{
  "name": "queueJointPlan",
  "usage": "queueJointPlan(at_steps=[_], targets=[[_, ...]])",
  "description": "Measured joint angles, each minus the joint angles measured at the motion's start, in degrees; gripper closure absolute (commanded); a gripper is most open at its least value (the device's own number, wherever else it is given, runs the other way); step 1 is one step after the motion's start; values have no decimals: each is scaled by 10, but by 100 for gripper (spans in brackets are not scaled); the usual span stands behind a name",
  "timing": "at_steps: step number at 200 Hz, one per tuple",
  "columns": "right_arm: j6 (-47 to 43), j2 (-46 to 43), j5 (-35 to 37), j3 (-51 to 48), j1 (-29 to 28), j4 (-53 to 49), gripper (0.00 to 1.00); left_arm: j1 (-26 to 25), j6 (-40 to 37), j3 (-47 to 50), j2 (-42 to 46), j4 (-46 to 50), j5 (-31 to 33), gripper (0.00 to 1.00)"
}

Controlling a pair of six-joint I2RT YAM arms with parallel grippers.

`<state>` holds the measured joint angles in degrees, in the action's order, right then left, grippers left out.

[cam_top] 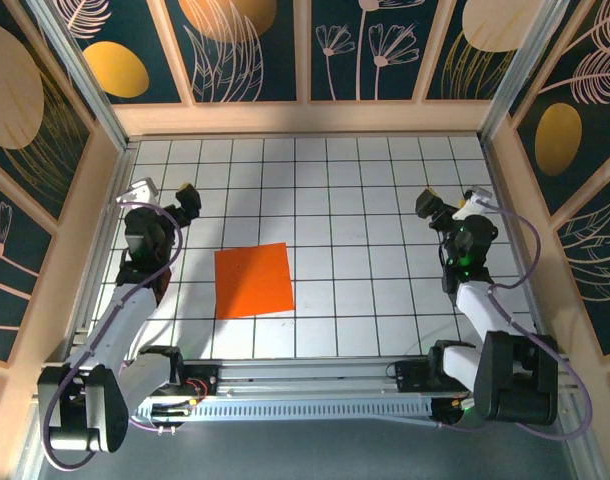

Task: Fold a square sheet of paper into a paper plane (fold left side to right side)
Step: Move the square sheet of paper to the center of the table.

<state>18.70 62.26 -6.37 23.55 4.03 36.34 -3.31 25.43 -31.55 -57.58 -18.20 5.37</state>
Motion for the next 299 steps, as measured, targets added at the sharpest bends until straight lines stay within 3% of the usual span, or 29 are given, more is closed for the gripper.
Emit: queueJointPlan(at_steps=[45,95,127,186,299], targets=[[73,-35,-90,9,0,-113,1,-10,94,2,-3,123,-160,18],[106,-36,-127,9,-35,-176,2,-104,159,26,-3,181,-228,36],[104,-25,-113,24,-73,-195,1,-139,185,59,-24,184,-248,42],[101,-6,-79,42,-116,-204,1,-200,207,61,-142,159,-257,59],[92,-3,-54,42,-118,-214,2,-255,219,12,-293,80,-231,67]])
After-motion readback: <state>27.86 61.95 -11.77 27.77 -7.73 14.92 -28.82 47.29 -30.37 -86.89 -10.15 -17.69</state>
